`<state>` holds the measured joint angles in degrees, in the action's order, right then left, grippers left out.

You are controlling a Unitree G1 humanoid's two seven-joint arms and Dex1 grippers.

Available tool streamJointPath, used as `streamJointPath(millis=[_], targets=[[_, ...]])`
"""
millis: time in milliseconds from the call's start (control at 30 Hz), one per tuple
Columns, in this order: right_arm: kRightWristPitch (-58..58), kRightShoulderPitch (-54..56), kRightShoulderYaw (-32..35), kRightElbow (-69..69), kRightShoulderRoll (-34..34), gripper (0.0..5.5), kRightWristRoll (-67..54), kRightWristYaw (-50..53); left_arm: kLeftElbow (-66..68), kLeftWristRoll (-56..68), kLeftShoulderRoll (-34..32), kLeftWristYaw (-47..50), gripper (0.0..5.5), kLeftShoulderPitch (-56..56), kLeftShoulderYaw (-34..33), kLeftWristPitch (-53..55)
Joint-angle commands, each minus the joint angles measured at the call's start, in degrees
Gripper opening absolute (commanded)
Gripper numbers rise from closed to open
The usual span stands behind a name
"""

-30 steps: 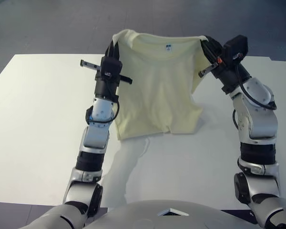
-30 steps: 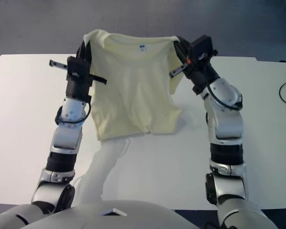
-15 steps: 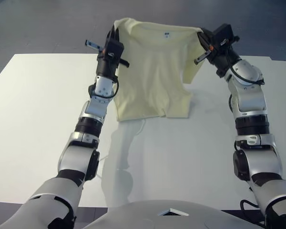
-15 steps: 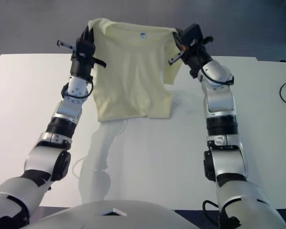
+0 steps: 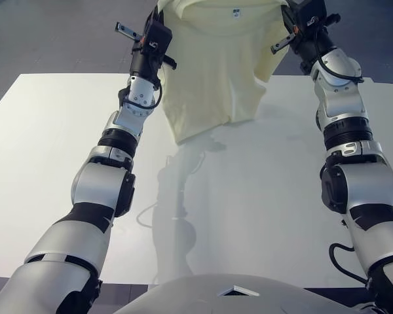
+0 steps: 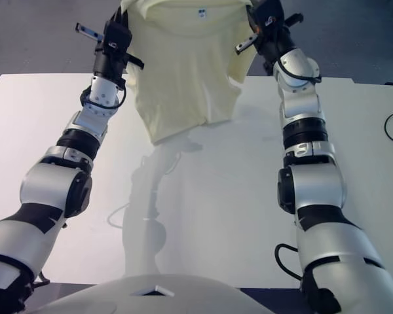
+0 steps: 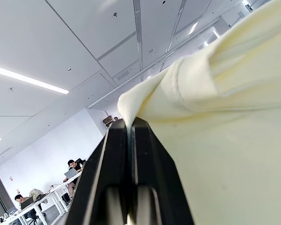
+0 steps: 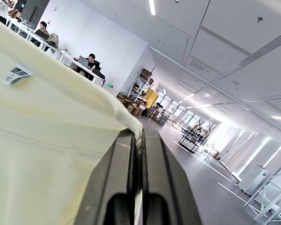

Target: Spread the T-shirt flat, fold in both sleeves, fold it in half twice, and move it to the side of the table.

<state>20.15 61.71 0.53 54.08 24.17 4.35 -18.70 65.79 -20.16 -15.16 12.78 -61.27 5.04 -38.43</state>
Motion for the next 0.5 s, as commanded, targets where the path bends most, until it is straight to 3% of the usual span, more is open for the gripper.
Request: streamJointPath(millis=[33,167,267,500], targets=[[0.8,-0.8,0.2,-2.6,0.7,0.00,-0.4,-1.2,0.0,-0.3,-2.0,-2.4,0.02,-0.2,1.3,-4.3],[-3.7,-11.2,-1.0,-16.1,1.9,0.00,-1.7,-6.9,-2.9,-0.3,-2.3,-9.1,0.02,6.2,4.3,-11.3],[-12.0,-26.3,-2.5,-36.5,4.2,0.00,-3.9,-12.8,-9.9,1.8,-2.5,-16.4,0.02,15.3,7.4,-17.7],[-28.2,-52.1,-2.0,-71.4,13.2,0.00,-10.1,-24.4,-42.5,12.0,-8.0,-30.2,0.02,39.5,15.1,-17.8]])
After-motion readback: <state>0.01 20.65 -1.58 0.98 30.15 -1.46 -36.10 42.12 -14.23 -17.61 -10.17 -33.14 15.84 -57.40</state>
